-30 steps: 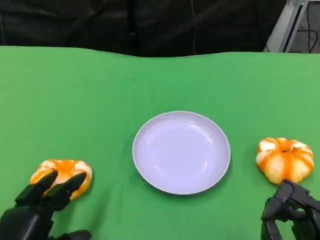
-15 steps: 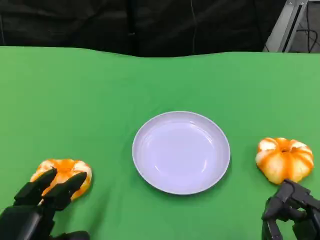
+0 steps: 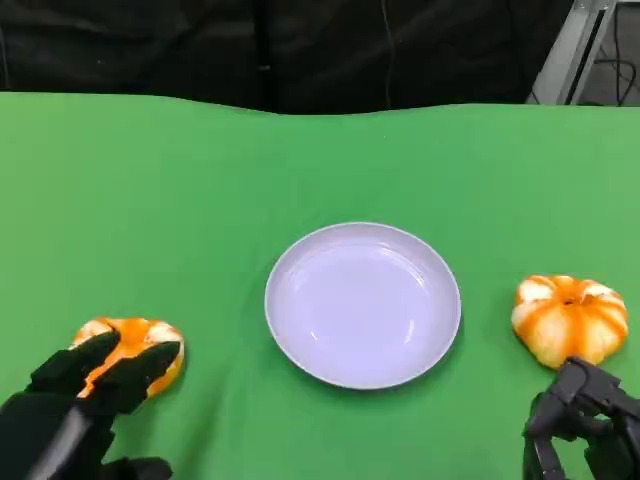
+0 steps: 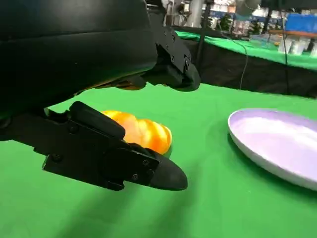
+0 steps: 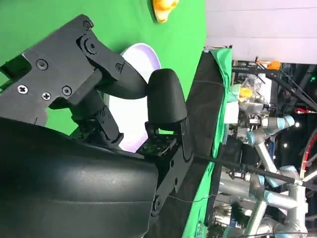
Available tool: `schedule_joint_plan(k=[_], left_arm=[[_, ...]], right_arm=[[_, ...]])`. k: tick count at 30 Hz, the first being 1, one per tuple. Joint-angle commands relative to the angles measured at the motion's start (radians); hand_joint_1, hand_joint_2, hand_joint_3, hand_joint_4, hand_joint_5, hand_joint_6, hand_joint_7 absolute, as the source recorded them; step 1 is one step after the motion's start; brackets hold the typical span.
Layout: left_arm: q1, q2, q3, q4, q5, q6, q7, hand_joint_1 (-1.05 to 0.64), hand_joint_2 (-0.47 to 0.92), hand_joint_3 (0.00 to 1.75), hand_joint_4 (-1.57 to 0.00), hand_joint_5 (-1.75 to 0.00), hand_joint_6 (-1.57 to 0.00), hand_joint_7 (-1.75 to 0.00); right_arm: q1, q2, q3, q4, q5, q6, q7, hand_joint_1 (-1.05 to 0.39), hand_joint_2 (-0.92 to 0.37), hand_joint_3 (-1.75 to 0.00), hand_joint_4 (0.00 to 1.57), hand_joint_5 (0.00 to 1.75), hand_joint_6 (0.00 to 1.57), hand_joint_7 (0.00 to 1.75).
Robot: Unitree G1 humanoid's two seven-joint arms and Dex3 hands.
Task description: Grasp the bread from the table and place it into the plate.
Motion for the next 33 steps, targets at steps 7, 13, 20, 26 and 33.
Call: schedule_joint_plan(k=[7, 13, 20, 26, 33], left_arm=[[-0.134, 0.066, -0.04, 0.102, 0.006, 0.112, -0.106, -0.66, 0.92, 0.09, -0.38, -0.07, -0.46, -0.01], [-0.222, 0.073, -0.085, 0.214, 0.012, 0.131, -0.088, -0.65, 0.92, 0.09, -0.39, -0.06, -0.48, -0.01], [-0.279, 0.082, -0.13, 0.285, 0.019, 0.147, -0.076, -0.67, 0.92, 0.13, -0.38, -0.04, -0.47, 0.0], [-0.355, 0.067, -0.208, 0.406, 0.075, 0.202, -0.042, -0.65, 0.92, 0.11, -0.4, -0.03, -0.49, -0.01], [-0.396, 0.052, -0.266, 0.493, 0.09, 0.226, 0.043, -0.65, 0.92, 0.11, -0.42, -0.03, -0.51, -0.01]], right_arm=[[0.001, -0.012, -0.006, -0.009, -0.004, 0.001, -0.009, -0.15, -0.51, -1.29, 0.86, 1.75, 0.76, 1.59], [0.001, -0.01, -0.003, -0.011, 0.012, 0.005, -0.001, -0.15, -0.51, -1.3, 0.86, 1.75, 0.76, 1.58], [0.002, -0.01, -0.004, -0.012, 0.004, 0.001, -0.006, -0.16, -0.5, -1.29, 0.86, 1.75, 0.76, 1.58], [-0.001, -0.009, -0.004, -0.004, 0.009, -0.008, -0.002, -0.15, -0.5, -1.3, 0.86, 1.75, 0.76, 1.59], [0.009, -0.007, -0.001, -0.023, -0.003, 0.005, -0.016, -0.14, -0.5, -1.3, 0.86, 1.75, 0.77, 1.59]])
